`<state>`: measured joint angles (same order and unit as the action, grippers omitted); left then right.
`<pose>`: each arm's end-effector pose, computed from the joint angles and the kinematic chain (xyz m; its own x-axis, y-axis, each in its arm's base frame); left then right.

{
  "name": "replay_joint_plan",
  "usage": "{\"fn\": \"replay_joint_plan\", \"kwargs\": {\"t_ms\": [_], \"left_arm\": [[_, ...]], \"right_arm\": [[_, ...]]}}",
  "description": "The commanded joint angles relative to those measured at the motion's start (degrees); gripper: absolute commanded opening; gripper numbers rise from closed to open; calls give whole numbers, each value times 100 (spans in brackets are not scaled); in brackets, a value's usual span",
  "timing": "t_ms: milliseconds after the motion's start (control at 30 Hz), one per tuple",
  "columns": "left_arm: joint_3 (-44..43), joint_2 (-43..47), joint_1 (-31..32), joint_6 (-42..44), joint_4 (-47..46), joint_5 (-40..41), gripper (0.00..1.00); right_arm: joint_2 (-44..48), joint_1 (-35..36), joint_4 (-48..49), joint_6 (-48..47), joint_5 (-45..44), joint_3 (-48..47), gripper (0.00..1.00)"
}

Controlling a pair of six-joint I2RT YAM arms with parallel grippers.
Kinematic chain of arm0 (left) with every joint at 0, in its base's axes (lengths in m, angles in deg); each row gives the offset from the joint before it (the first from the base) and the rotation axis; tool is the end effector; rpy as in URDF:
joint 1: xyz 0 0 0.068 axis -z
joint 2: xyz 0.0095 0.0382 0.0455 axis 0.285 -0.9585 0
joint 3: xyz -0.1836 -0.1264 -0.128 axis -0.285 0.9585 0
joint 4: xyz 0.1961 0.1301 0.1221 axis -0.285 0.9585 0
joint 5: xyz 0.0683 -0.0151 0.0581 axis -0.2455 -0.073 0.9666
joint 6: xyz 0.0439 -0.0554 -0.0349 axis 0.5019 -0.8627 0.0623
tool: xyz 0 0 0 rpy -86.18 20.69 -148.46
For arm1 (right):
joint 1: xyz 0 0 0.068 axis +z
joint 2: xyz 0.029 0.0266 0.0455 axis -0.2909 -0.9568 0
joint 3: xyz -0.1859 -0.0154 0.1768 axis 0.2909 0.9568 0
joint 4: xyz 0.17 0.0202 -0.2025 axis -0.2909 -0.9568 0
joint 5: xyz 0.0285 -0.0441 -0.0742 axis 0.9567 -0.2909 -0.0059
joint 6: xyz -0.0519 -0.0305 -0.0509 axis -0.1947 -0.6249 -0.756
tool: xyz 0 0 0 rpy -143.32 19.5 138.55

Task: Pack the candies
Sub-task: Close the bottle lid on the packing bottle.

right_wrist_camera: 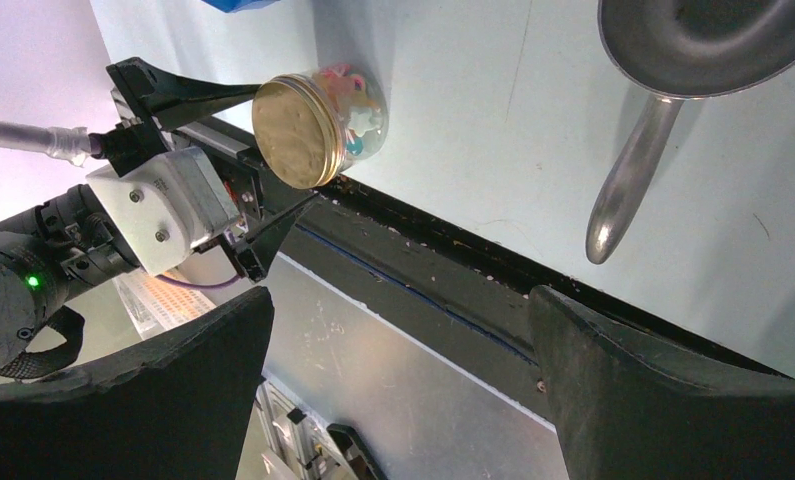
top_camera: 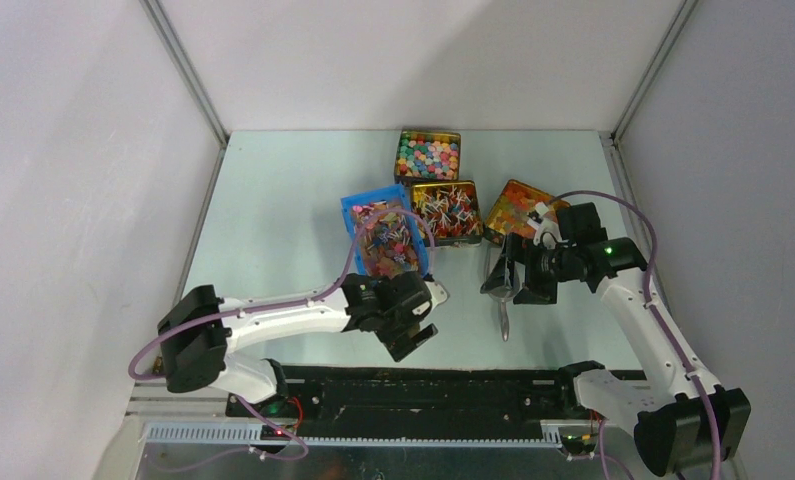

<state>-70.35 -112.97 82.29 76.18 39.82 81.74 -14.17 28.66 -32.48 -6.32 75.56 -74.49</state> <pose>0.1242 -0.2589 0.1655 -0.4931 0.7776 -0.3900 0.8338 0.5504 0.0432 0.1964 0.0801 0.2484 -0.9665 0.1522 -0.2068 -0.0202 0.7580 0.6520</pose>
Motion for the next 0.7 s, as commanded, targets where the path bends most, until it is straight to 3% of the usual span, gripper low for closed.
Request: {"fn": "replay_joint_plan", "kwargs": {"t_ms": [0,667], "left_arm": [[28,201,83,-2,-171,-49,100],[740,964,89,-849,-363,421,100]], "right_arm": [[-30,-31,129,-107,57,-25,100],[-186,-32,188,-149,94,-25,100]]}}
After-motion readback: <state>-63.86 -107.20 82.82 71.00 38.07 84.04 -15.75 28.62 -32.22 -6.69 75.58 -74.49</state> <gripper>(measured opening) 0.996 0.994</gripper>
